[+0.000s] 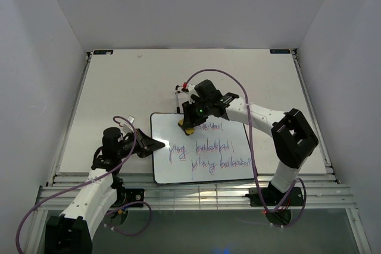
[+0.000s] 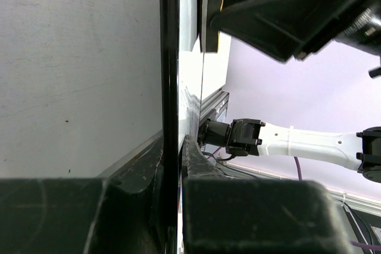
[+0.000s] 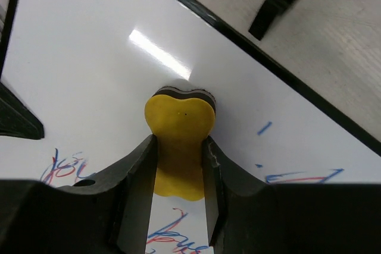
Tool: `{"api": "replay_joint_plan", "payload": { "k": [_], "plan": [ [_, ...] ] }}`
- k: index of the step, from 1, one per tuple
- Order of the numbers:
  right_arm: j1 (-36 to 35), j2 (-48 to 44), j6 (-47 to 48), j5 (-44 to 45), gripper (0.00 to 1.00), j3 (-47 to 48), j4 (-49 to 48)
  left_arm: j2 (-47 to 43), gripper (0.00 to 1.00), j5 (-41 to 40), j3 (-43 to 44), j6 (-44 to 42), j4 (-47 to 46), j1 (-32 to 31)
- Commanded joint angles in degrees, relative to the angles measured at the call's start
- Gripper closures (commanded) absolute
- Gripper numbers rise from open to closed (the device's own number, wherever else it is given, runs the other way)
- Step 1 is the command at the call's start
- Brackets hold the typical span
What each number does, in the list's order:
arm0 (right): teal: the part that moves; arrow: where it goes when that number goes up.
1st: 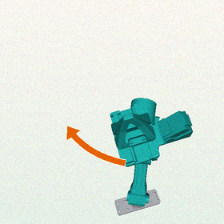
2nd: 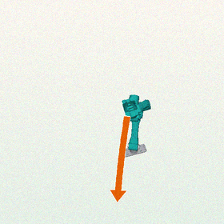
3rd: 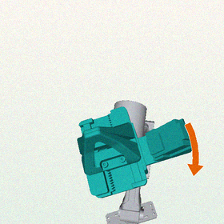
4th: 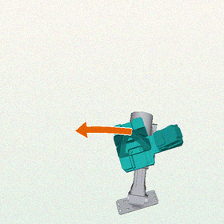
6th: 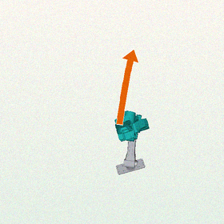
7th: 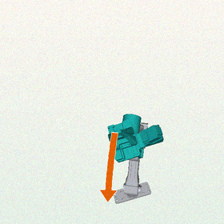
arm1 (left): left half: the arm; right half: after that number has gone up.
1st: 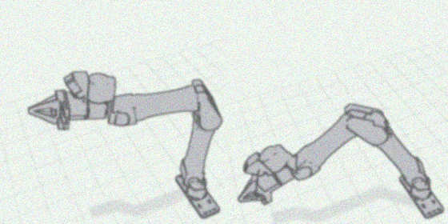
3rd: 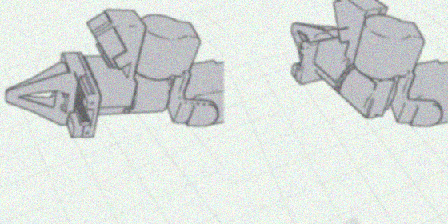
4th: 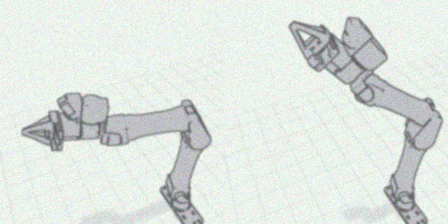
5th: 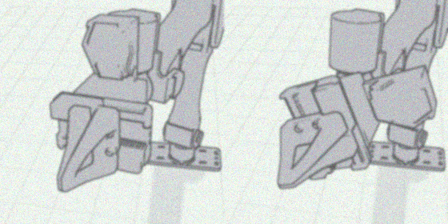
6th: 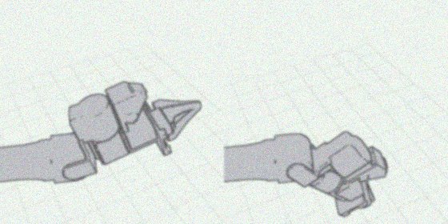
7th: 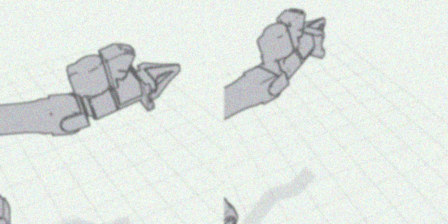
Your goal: Erase the whiteboard
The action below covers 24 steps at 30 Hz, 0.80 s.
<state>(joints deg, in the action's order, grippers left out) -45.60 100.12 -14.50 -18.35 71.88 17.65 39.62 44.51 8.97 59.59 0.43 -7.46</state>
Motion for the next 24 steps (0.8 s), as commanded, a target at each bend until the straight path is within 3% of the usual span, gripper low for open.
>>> {"api": "replay_joint_plan", "payload": {
  "k": [1,12,20,24],
  "plan": [
    [5.0,-0.6,1.4,1.0,0.79,-4.3,1.5,-0.2,1.00,-6.0,1.1,-2.7,2.3,0.1],
    [22.3,-10.8,5.1,0.6,0.79,-22.1,2.0,0.2,1.00,-6.9,1.0,-3.0,2.6,0.2],
    [17.0,-8.8,2.7,-3.3,0.79,-15.3,1.1,1.1,1.00,-6.1,1.2,-3.6,1.9,0.1],
    [9.0,-6.4,0.2,-3.4,0.79,-9.5,-0.1,0.3,1.00,-5.9,0.7,-3.5,1.9,0.1]
  ]
}}
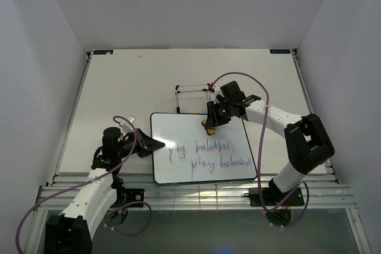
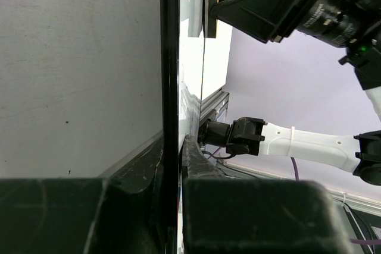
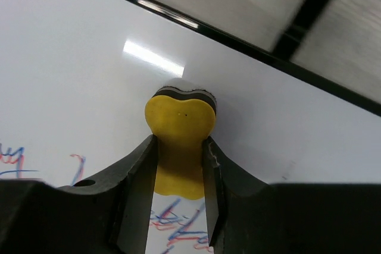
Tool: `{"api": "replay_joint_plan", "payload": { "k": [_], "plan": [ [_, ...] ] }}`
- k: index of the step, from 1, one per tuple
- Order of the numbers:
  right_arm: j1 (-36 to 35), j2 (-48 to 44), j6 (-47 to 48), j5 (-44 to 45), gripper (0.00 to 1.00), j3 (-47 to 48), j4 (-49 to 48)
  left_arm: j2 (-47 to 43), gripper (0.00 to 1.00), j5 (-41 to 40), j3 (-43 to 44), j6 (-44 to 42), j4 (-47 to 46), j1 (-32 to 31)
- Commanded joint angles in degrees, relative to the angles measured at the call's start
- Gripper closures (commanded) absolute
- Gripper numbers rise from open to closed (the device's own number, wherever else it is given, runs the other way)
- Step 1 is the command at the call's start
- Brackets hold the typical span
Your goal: Erase the whiteboard
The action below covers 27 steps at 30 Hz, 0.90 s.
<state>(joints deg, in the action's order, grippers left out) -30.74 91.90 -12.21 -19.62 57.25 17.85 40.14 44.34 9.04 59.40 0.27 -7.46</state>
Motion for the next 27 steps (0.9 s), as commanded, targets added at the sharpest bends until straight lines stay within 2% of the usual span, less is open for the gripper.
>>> {"api": "replay_joint_plan", "payload": {
  "k": [1,4,8,13,20,27],
  "plan": [
    [-7.3,3.0,-2.6,-2.1,0.80,6.5,-0.4,-0.2,1.00,-5.8,0.5,-3.3,2.1,0.1],
    [-10.9,6.0,-3.4,-2.3,0.80,11.8,0.1,-0.9,1.00,-6.2,0.3,-2.9,2.1,0.1],
    [-10.4,7.7,-2.6,0.2,0.80,13.6,1.8,-2.3,1.00,-7.4,0.1,-1.4,2.4,0.1],
    [-1.0,4.7,-0.4,-1.1,0.80,3.2,0.7,-3.8,1.00,-9.0,0.4,-0.1,3.5,0.2],
    [16.7,0.1,3.1,-4.7,0.80,-8.3,0.6,-4.0,1.00,-10.1,0.6,0.6,3.5,0.1],
    [20.1,-0.2,3.2,-2.0,0.80,-10.3,1.7,-5.8,1.00,-11.4,0.2,1.1,5.1,0.1]
  ]
}}
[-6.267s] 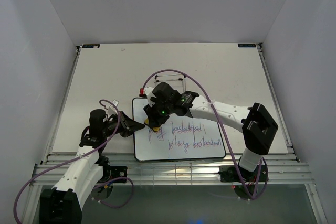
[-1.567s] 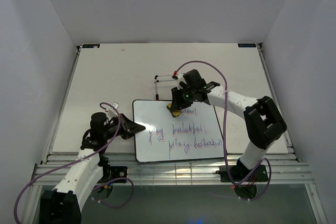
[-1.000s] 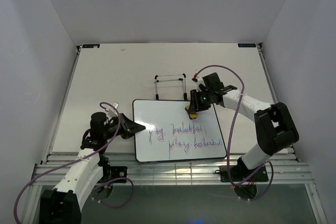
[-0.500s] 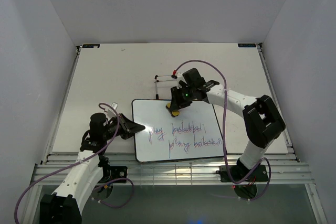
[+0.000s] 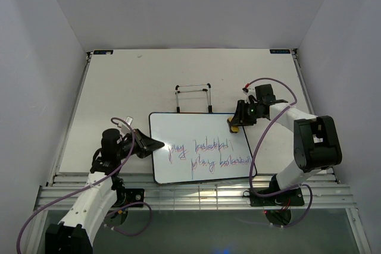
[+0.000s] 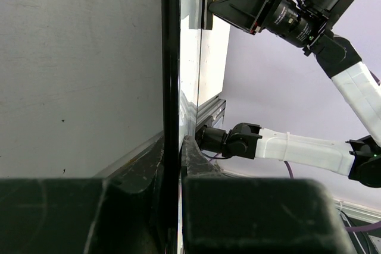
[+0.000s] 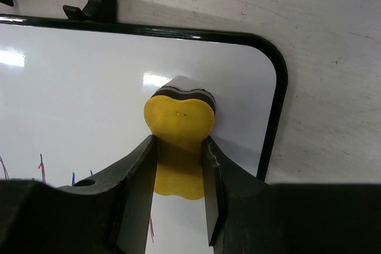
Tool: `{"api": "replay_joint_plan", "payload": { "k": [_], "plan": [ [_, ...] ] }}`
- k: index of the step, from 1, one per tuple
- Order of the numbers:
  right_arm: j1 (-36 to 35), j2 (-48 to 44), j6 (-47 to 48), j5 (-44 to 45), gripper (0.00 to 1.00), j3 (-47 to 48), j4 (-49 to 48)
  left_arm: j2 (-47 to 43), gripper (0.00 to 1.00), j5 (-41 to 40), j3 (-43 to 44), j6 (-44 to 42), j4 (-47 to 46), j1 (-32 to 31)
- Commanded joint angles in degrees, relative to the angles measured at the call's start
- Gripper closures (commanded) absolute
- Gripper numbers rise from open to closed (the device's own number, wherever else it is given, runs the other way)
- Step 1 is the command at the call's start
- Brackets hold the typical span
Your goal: Erase the whiteboard
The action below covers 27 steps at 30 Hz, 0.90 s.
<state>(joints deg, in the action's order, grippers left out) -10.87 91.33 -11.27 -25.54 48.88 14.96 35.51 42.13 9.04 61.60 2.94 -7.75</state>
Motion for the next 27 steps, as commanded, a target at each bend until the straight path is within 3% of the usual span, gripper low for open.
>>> {"api": "replay_joint_plan", "payload": {
  "k": [1,8,18,22,27],
  "plan": [
    [0.8,0.3,2.1,4.4,0.81,-1.8,4.7,-1.4,1.00,-9.6,0.4,-1.2,2.8,0.4],
    [6.7,-0.9,1.6,4.5,0.82,-2.0,4.6,-4.0,1.00,-12.0,0.6,-0.6,5.9,0.4],
    [5.2,-14.9,0.7,-2.6,0.84,0.0,6.7,-0.5,1.00,-9.3,0.5,-2.3,2.8,0.4],
    [-3.0,-17.3,-1.0,-1.1,0.84,-1.2,6.7,-0.6,1.00,-9.0,0.0,-1.8,1.5,0.5],
    [-21.1,-17.7,-8.7,4.1,0.84,-1.7,1.1,-1.2,1.00,-8.7,0.2,-1.1,0.7,0.4]
  ]
}}
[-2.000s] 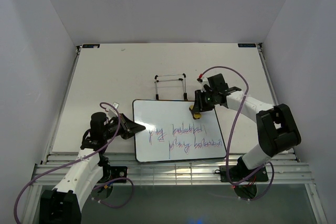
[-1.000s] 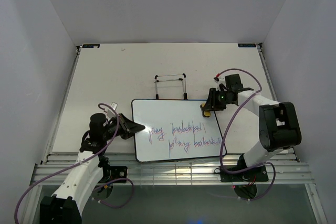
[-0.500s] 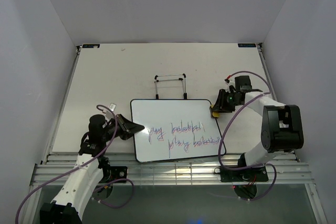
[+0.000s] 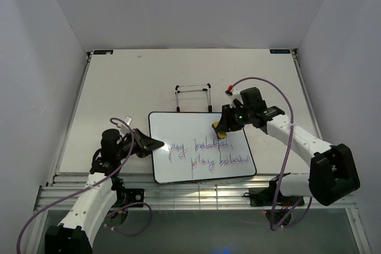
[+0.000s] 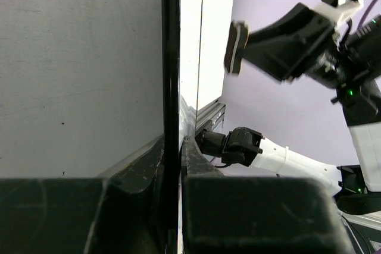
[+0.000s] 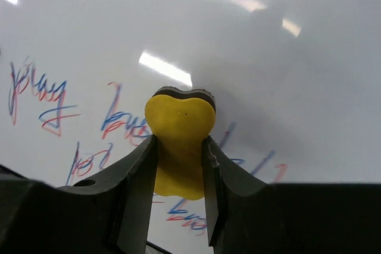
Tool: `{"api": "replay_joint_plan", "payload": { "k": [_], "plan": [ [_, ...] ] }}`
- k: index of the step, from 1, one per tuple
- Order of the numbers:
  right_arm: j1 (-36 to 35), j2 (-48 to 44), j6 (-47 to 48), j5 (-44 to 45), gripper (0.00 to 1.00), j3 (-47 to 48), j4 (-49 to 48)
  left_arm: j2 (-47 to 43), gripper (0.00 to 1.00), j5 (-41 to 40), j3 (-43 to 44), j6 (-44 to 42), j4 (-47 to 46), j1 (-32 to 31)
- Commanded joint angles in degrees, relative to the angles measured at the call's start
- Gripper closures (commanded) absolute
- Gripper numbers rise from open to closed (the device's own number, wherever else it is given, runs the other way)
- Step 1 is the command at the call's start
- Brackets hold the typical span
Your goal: Erase the whiteboard
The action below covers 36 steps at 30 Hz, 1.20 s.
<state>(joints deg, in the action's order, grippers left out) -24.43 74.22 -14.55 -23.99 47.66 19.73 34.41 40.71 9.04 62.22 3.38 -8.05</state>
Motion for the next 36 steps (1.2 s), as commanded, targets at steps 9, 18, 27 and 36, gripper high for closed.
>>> {"api": "replay_joint_plan", "payload": {
  "k": [9,18,27,36],
  "plan": [
    [-29.5,8.7,-7.8,12.6,0.84,10.5,-5.5,-1.1,1.00,-8.0,-0.3,-0.3,0.0,0.8],
    [-41.6,15.6,-8.0,19.8,0.84,17.6,-1.5,-1.0,1.00,-8.0,0.3,-0.1,-0.3,0.7],
    [-47.9,19.2,-6.1,18.5,0.84,22.3,-1.1,-0.1,1.00,-7.3,0.5,-0.5,-1.1,0.7],
    [-44.9,20.1,-3.7,20.8,0.83,20.4,0.5,0.5,1.00,-5.7,0.1,-0.4,-1.7,0.7]
  ]
}}
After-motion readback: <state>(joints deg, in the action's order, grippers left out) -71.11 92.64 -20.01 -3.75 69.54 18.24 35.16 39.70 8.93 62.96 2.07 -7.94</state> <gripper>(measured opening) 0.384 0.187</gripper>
